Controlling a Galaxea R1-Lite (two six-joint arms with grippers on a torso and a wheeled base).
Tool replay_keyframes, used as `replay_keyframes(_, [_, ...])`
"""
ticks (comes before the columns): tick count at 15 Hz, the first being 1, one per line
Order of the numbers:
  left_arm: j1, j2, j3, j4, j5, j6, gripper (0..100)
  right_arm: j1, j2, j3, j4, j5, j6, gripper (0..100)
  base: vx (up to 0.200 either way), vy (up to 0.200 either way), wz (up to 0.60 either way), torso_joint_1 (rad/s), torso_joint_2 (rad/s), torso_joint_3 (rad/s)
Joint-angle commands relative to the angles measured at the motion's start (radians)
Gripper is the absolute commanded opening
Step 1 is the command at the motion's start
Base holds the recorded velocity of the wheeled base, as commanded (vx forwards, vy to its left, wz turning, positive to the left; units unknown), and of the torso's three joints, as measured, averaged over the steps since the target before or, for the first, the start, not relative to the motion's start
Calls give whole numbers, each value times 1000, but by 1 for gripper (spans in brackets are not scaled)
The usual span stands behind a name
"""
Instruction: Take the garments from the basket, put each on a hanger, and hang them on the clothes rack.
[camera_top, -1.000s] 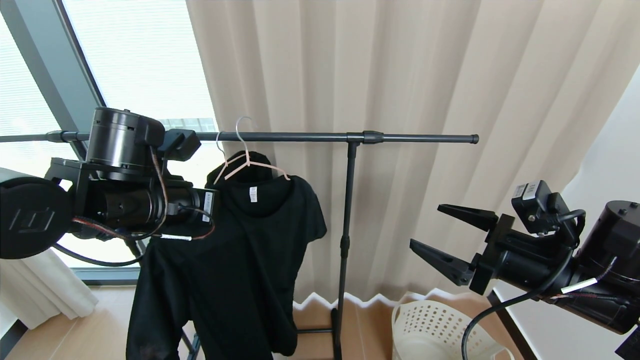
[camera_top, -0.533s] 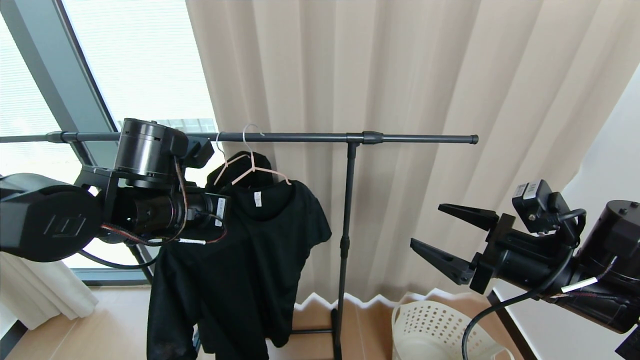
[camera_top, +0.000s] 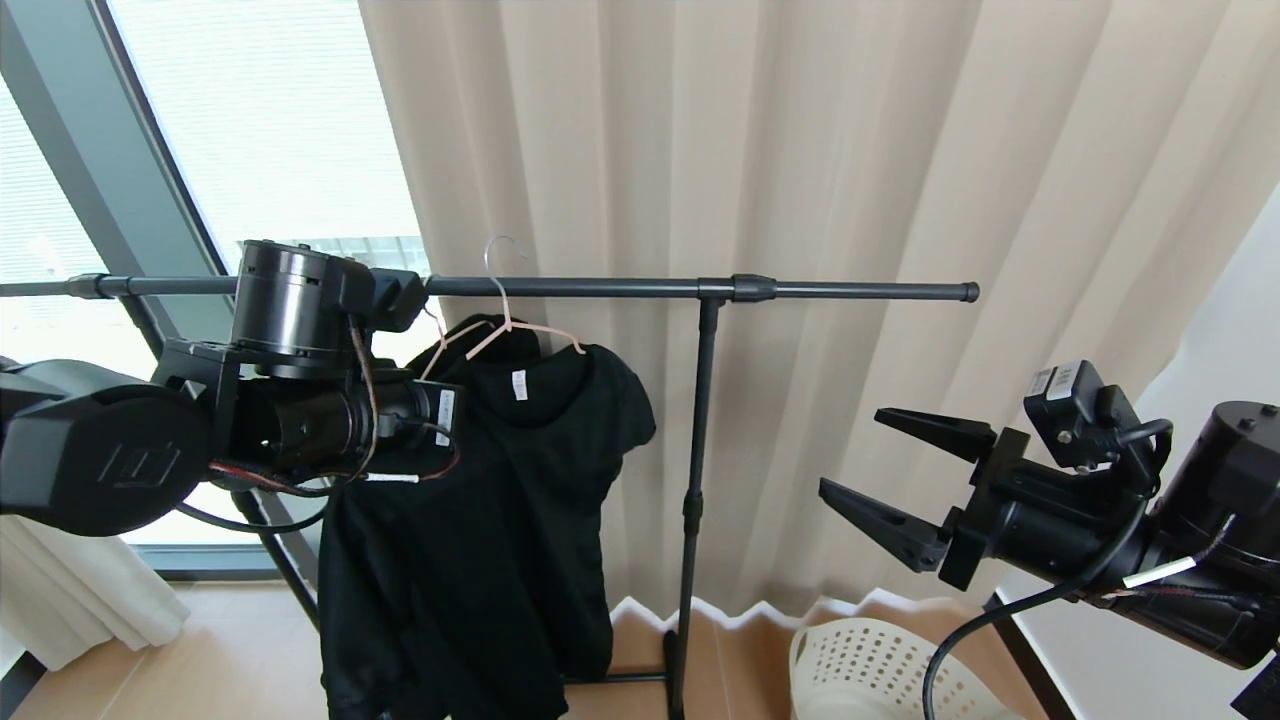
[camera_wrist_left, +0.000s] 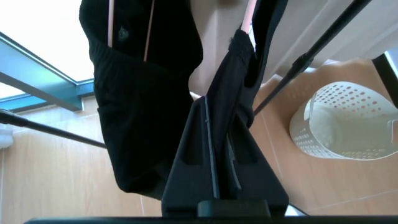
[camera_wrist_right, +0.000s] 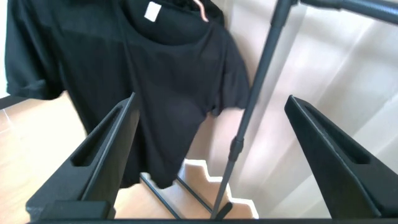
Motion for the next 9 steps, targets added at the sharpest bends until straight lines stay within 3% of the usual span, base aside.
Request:
replay_keyframes(1, [0,17,-2,-16,0,-1,0,0,0,0,0,1,0,100,0,0,0,0,0,0])
replay_keyframes(9, [-3,119,-77,-38,-2,4,0,0,0,0,0,1,0,100,0,0,0,0,0,0])
